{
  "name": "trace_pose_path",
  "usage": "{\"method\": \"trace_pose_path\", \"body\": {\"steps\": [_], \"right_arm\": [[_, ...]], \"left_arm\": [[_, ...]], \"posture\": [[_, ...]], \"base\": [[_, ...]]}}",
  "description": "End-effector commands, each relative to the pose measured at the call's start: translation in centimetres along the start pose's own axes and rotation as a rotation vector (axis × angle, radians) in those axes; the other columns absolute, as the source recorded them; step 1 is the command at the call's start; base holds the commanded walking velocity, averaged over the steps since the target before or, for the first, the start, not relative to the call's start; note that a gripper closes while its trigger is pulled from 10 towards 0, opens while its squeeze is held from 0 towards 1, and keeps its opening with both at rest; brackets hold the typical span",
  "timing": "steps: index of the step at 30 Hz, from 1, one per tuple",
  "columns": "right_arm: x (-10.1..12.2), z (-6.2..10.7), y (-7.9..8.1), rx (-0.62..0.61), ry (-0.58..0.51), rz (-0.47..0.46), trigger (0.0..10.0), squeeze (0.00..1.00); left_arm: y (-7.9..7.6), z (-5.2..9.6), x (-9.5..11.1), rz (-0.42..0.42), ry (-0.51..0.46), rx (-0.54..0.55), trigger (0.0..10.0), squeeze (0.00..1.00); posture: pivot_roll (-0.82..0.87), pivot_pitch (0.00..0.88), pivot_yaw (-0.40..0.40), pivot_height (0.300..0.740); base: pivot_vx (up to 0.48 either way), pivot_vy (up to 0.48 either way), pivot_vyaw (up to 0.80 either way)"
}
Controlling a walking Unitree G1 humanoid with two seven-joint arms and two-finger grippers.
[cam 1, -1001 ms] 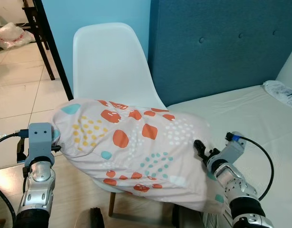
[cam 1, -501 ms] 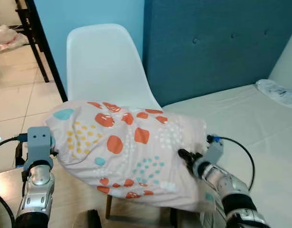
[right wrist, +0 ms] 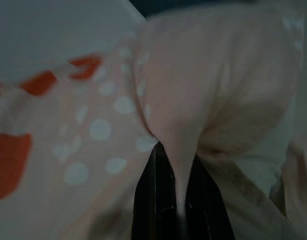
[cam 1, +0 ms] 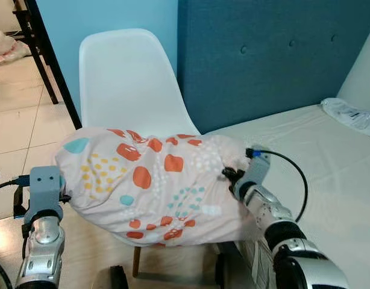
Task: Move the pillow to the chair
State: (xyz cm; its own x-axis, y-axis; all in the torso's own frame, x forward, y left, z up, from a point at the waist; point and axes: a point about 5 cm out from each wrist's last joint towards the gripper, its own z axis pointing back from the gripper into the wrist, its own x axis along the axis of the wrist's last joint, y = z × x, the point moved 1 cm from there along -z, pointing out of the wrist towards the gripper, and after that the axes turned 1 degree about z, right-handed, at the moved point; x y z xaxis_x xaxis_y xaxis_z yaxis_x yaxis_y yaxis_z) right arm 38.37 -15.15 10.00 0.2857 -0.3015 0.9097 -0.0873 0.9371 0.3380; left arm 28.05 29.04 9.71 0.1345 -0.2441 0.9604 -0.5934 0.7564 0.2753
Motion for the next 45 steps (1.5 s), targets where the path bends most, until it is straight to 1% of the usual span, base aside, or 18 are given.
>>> {"method": "trace_pose_path", "body": {"steps": [1,2,3,4,6,11,15,20,21,26,27,30,31,32,35,38,39,45], "right_arm": [[2.1,-0.9,2.6,0.07,-0.094,0.046,0.0,0.0],[3.1,-1.1,3.4,0.088,-0.13,0.058,0.0,0.0],[3.1,-1.1,3.4,0.088,-0.13,0.058,0.0,0.0],[5.4,-1.4,4.8,0.127,-0.207,0.087,0.0,0.0],[5.4,-1.4,4.8,0.127,-0.207,0.087,0.0,0.0],[8.1,-1.6,6.1,0.16,-0.3,0.096,0.0,0.0],[8.3,-1.6,6.4,0.182,-0.325,0.077,0.0,0.0],[3.4,-1.5,4.6,0.107,-0.154,0.133,0.0,0.0],[0.5,-1.2,3.5,0.061,-0.047,0.177,0.0,0.0],[-2.3,-0.6,2.4,0.021,0.06,0.196,0.0,0.0],[-3.4,-0.2,2.0,0.016,0.091,0.176,10.0,0.0],[-4.3,0.1,1.7,0.028,0.117,0.151,10.0,0.0],[-4.2,0.2,1.6,0.034,0.101,0.144,10.0,0.93],[-3.8,0.2,1.5,0.061,0.073,0.134,10.0,1.0],[-3.0,0.2,1.4,0.097,0.027,0.137,10.0,1.0],[-0.3,0.2,0.1,0.089,-0.071,0.194,10.0,1.0],[1.6,0.3,-0.9,0.055,-0.123,0.235,10.0,1.0],[3.8,0.6,-2.4,0.011,-0.178,0.305,10.0,1.0]], "left_arm": [[3.0,-0.4,0.3,-0.003,-0.019,0.142,10.0,0.0],[4.2,-0.4,0.2,0.013,-0.009,0.194,10.0,0.0],[4.2,-0.4,0.2,0.013,-0.009,0.194,10.0,0.0],[5.8,0.0,-0.2,0.043,0.009,0.256,10.0,0.0],[5.8,0.0,-0.2,0.043,0.009,0.256,10.0,0.0],[6.5,0.9,-1.2,0.081,0.041,0.292,10.0,0.0],[5.6,1.9,-1.7,0.095,0.06,0.279,10.0,0.0],[3.2,2.6,-2.5,0.108,0.102,0.198,10.0,0.0],[2.1,2.6,-2.5,0.124,0.106,0.162,10.0,0.0],[1.1,2.3,-2.0,0.141,0.095,0.131,10.0,0.0],[0.7,2.0,-1.6,0.148,0.085,0.119,10.0,0.0],[0.2,1.7,-1.0,0.157,0.071,0.106,10.0,0.0],[0.0,1.4,-0.6,0.161,0.059,0.102,10.0,0.0],[-0.1,1.2,-0.2,0.168,0.047,0.102,10.0,0.0],[-0.3,1.0,0.4,0.182,0.03,0.104,10.0,0.0],[-0.5,0.3,1.6,0.205,-0.009,0.107,10.0,0.0],[-0.4,-0.3,2.4,0.198,-0.042,0.111,10.0,0.0],[0.0,-1.3,3.0,0.173,-0.065,0.128,10.0,0.0]], "posture": [[0.11,0.087,-0.036,0.533],[0.12,0.091,-0.039,0.533],[0.12,0.091,-0.039,0.533],[0.14,0.096,-0.049,0.533],[0.14,0.096,-0.049,0.533],[0.16,0.101,-0.068,0.533],[0.16,0.099,-0.073,0.533],[0.14,0.091,-0.072,0.533],[0.13,0.089,-0.07,0.533],[0.11,0.078,-0.062,0.533],[0.1,0.073,-0.058,0.533],[0.09,0.069,-0.054,0.533],[0.09,0.064,-0.052,0.533],[0.08,0.058,-0.05,0.533],[0.08,0.046,-0.049,0.533],[0.07,0.03,-0.049,0.533],[0.07,0.018,-0.049,0.533],[0.06,0.0,-0.047,0.533]], "base": [[0.0,0.0,0.0],[0.0,0.0,0.0],[0.0,0.0,0.0],[0.0,0.0,0.0],[0.0,0.0,0.0],[0.0,0.0,0.0],[0.0,0.0,0.0],[0.0,0.0,0.0],[0.0,0.0,0.0],[0.0,0.0,0.0],[0.0,0.0,0.0],[0.0,0.0,0.0],[0.0,0.0,0.0],[0.0,0.0,0.0],[0.0,0.0,0.0],[0.0,0.0,0.0],[0.0,0.0,0.0],[0.0,0.0,0.0]]}}
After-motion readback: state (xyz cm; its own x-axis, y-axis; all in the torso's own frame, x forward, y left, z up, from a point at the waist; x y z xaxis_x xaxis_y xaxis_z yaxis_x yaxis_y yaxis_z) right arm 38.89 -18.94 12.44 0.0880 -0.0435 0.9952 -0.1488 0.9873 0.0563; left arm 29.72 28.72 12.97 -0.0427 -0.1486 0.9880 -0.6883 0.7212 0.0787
